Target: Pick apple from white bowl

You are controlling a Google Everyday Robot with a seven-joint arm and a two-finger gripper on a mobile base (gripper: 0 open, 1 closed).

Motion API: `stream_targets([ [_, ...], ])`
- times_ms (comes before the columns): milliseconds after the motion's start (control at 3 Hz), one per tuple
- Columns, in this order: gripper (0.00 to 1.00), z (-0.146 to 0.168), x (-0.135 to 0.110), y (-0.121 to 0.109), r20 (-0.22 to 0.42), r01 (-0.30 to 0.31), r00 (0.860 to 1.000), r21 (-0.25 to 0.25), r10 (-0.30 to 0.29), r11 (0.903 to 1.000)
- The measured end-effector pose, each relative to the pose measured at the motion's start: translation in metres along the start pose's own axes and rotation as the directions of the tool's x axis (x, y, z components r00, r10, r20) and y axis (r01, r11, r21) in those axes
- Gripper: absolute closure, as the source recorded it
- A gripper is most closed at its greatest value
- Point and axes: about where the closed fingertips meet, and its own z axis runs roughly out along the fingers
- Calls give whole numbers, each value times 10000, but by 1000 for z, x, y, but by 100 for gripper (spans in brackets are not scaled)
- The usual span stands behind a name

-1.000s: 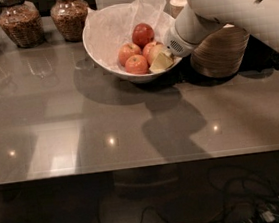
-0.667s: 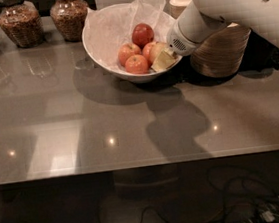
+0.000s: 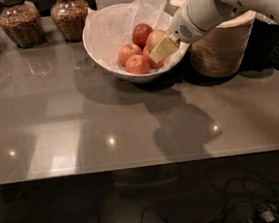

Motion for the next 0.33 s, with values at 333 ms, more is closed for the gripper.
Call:
stream_targets([
  [333, 100, -21, -12, -1, 706, 130, 9975, -340, -105, 9993],
])
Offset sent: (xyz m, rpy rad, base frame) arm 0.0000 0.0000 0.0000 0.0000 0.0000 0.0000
